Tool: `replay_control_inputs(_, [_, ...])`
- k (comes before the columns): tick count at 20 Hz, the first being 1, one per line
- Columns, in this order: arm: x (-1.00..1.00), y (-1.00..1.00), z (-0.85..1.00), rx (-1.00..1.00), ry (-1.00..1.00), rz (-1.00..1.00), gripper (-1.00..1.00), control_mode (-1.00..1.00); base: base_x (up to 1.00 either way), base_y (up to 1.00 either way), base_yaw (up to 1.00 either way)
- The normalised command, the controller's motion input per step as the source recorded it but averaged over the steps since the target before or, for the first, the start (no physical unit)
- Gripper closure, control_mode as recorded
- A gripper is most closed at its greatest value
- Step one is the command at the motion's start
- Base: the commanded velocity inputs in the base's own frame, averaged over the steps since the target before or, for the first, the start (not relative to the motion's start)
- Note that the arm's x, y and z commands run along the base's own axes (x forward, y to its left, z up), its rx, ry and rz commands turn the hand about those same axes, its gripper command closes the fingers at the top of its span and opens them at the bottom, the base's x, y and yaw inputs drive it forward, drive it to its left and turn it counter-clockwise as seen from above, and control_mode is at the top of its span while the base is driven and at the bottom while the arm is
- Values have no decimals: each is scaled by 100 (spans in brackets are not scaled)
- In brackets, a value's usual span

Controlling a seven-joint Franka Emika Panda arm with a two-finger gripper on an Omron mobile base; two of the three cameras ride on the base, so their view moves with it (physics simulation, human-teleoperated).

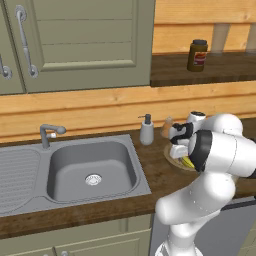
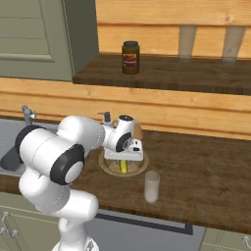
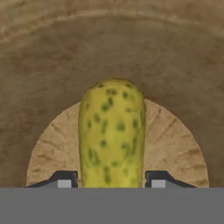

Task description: Pick the cucumber from the sink and place it in the bowl. Then pick the bowl and place it in the microwave. Then close the microwave door and press the start button.

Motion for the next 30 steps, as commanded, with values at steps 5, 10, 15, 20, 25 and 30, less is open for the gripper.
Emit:
replay_control_inputs(5, [0, 0, 3, 0, -1, 0, -100, -100, 0, 0, 0])
replay_control_inputs(10, [-32, 0, 77, 0, -13, 0, -100, -100, 0, 0, 0])
replay_control_inputs(15, [-20, -26, 65, 3, -3, -3, -100, -100, 0, 0, 0])
replay_control_inputs(20, [1, -61, 7, 7, 6, 0, -100, -100, 0, 0, 0])
replay_control_inputs(25, [0, -62, 2, 14, 3, 0, -100, -100, 0, 0, 0])
replay_control_inputs(30, [1, -44, 0, 10, 4, 0, -100, -100, 0, 0, 0])
